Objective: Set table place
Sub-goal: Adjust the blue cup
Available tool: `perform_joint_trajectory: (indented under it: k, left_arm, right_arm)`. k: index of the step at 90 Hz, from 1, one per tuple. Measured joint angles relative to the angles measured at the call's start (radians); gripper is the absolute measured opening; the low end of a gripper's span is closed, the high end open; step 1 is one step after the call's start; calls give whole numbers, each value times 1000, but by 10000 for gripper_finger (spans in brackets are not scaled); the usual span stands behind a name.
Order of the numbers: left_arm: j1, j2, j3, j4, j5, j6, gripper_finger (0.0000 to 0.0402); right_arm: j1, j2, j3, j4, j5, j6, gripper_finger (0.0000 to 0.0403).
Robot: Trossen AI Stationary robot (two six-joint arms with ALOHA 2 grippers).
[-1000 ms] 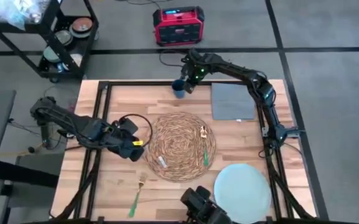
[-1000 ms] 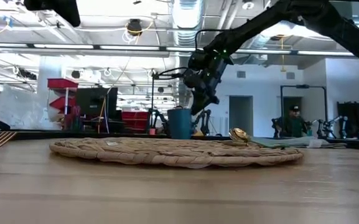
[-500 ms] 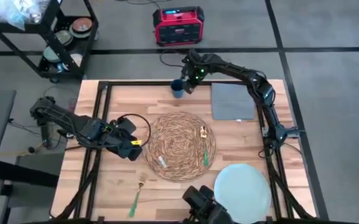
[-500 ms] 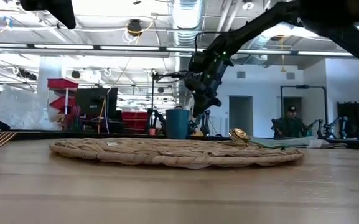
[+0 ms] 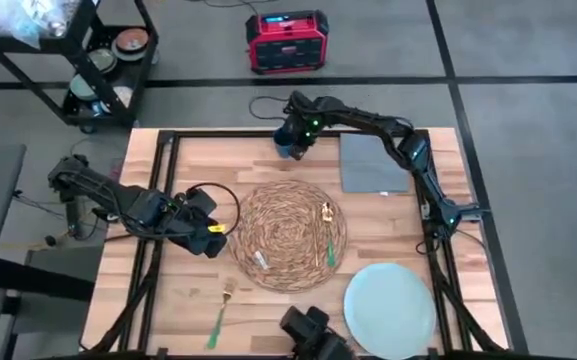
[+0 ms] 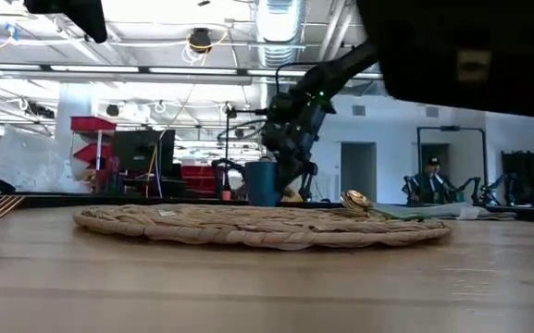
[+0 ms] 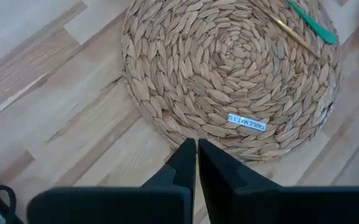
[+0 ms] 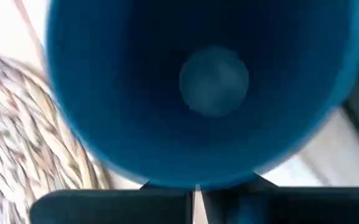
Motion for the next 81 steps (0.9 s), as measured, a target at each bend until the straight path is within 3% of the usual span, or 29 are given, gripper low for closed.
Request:
perform_joint_trajectory:
  k: [25, 41, 55, 68, 81]
  left_arm:
    - [-25, -27, 0, -41, -7, -16, 0]
    - [-48, -43, 0, -78, -8, -65, 0]
    - [-56, -41, 0, -107, -10, -51, 0]
    - [-51, -41, 0, -136, -47, -47, 0]
    - [-51, -50, 0, -148, -55, -48, 0]
  right_arm:
    - [4, 0, -1, -10, -26, 26, 0]
    - [-52, -2, -2, -183, 102, 15, 0]
    - [-104, -3, -2, -148, 98, 22, 0]
    - [-76, 0, -2, -102, 26, 48, 0]
    - [-48, 0, -2, -23, 18, 59, 0]
